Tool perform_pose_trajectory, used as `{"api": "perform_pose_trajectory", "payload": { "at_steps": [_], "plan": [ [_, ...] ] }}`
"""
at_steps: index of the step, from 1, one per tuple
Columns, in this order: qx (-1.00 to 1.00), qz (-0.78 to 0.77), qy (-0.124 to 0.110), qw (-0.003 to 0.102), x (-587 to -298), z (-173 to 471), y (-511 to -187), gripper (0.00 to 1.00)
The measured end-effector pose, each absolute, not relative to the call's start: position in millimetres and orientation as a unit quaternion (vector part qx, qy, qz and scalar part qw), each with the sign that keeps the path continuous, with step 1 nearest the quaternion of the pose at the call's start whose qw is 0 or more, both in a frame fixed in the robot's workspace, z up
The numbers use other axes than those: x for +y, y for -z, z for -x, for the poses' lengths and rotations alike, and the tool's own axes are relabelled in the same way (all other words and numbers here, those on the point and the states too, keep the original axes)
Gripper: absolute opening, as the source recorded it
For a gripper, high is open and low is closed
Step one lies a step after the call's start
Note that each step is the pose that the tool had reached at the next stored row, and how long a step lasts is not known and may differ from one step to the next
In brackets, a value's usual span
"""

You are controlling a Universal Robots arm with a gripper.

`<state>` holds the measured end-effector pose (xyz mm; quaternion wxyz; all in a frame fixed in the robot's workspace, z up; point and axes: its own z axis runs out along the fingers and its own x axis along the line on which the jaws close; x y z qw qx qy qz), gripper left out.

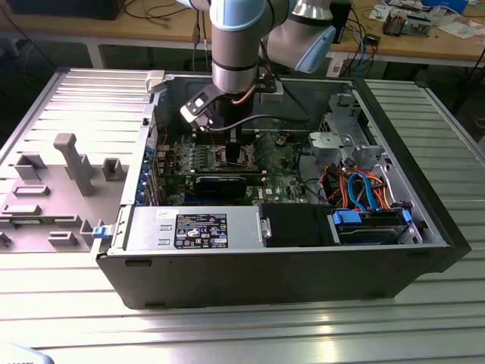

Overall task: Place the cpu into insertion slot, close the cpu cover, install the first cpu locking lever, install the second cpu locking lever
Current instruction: 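Place the cpu into insertion slot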

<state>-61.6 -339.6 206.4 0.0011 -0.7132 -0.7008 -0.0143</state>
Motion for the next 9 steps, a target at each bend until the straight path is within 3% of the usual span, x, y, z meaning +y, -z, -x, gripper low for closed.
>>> {"api": "perform_pose_trajectory", "payload": {
  "at_steps": [9],
  "plan": [
    [-0.701,0.713,0.014,0.001,-339.5,61.6,-217.9,0.62]
  ]
}}
